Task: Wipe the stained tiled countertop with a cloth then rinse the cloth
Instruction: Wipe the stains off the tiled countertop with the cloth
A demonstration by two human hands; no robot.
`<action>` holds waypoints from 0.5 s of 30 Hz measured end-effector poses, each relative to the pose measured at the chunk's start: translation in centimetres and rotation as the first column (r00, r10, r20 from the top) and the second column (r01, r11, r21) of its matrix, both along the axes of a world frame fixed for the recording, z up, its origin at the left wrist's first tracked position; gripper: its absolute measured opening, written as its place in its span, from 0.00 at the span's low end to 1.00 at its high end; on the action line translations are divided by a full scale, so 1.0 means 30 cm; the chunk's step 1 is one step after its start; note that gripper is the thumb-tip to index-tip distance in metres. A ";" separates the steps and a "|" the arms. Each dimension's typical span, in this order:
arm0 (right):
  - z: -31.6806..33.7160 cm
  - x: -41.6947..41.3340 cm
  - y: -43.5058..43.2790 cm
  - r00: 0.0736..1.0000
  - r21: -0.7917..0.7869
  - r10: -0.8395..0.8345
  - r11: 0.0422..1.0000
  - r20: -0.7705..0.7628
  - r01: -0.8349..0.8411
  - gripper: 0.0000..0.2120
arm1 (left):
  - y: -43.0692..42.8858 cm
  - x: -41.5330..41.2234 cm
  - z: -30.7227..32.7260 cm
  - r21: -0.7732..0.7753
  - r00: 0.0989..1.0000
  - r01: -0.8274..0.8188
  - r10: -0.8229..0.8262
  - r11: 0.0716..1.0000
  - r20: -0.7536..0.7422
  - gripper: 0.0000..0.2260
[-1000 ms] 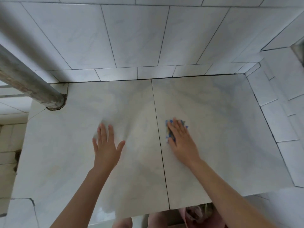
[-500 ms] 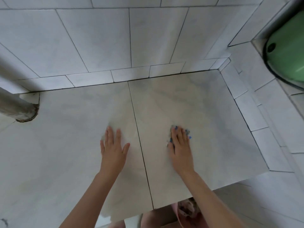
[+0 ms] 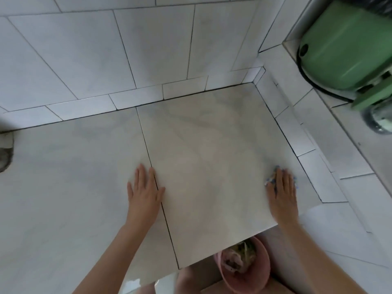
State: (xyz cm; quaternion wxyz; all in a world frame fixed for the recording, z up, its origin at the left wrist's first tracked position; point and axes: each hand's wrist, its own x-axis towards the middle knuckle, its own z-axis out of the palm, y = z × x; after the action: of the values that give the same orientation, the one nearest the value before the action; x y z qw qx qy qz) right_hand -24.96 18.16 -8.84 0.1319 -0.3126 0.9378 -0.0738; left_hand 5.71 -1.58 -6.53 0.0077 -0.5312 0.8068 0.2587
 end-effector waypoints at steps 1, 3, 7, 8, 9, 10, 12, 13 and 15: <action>-0.018 0.005 0.010 1.000 0.002 -0.022 1.000 -0.013 0.022 0.28 | 0.006 -0.009 0.001 0.003 1.000 0.014 -0.014 1.000 -0.011 0.28; -0.035 0.081 -0.001 1.000 0.064 -0.008 0.998 -0.014 0.009 0.29 | 0.024 -0.033 0.005 0.025 0.999 0.041 -0.040 0.999 -0.017 0.27; -0.028 0.396 -0.032 0.984 -0.055 0.178 0.983 0.023 -0.176 0.26 | 0.053 -0.073 -0.001 0.036 0.998 0.047 -0.048 0.998 0.031 0.28; -0.007 0.485 -0.033 0.969 -0.104 0.243 0.966 0.040 -0.238 0.26 | 0.056 -0.078 -0.002 0.036 0.998 0.044 -0.046 0.998 0.048 0.28; 0.013 0.566 -0.033 0.952 -0.144 0.302 0.945 0.050 -0.292 0.26 | 0.057 -0.082 -0.003 0.037 0.997 0.045 -0.047 0.998 0.061 0.28; 0.024 0.627 -0.021 0.930 -0.158 0.363 0.922 0.048 -0.352 0.26 | 0.057 -0.084 -0.004 0.041 0.996 0.047 -0.050 0.998 0.071 0.28; 0.027 0.676 0.018 0.885 -0.151 0.466 0.875 0.000 -0.461 0.26 | 0.057 -0.088 -0.004 0.054 0.995 0.060 -0.064 0.997 0.081 0.29; 0.024 0.661 0.039 0.874 -0.145 0.486 0.863 -0.029 -0.485 0.26 | 0.060 -0.091 -0.003 0.058 0.994 0.067 -0.072 0.996 0.081 0.29; 0.022 0.586 0.083 0.881 -0.120 0.472 0.874 -0.025 -0.471 0.26 | 0.067 -0.100 -0.001 0.056 0.994 0.075 -0.079 0.996 0.079 0.29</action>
State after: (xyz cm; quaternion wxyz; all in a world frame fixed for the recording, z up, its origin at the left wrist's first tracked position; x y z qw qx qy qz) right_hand -7.37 20.65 -8.18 0.1288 -0.5389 0.8268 -0.0975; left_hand 2.71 0.43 -6.56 0.0643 -0.5095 0.8185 0.2578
